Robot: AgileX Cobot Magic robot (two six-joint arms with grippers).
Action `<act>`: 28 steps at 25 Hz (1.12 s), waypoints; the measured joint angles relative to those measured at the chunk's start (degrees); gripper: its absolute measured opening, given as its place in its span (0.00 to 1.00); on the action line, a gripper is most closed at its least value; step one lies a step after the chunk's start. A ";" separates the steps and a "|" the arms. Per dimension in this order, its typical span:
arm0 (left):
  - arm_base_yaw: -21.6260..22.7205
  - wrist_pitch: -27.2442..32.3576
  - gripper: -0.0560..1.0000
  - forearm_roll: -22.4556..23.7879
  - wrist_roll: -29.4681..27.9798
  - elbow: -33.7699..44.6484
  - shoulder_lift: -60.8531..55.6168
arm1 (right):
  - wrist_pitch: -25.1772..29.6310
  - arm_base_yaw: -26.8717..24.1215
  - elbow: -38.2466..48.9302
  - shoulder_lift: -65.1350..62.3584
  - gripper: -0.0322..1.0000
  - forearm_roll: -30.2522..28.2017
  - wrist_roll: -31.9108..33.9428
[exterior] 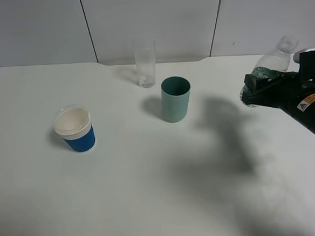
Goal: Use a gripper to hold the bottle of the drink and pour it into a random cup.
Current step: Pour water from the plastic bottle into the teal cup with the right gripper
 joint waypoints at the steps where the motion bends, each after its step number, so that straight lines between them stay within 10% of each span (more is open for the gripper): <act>1: 0.00 0.00 0.99 0.00 0.00 0.00 0.00 | 0.48 0.51 0.02 -0.60 0.58 1.47 0.00; 28: 0.00 -0.06 0.99 0.00 0.00 0.00 0.00 | 40.12 2.88 -14.76 -9.33 0.58 11.30 -27.41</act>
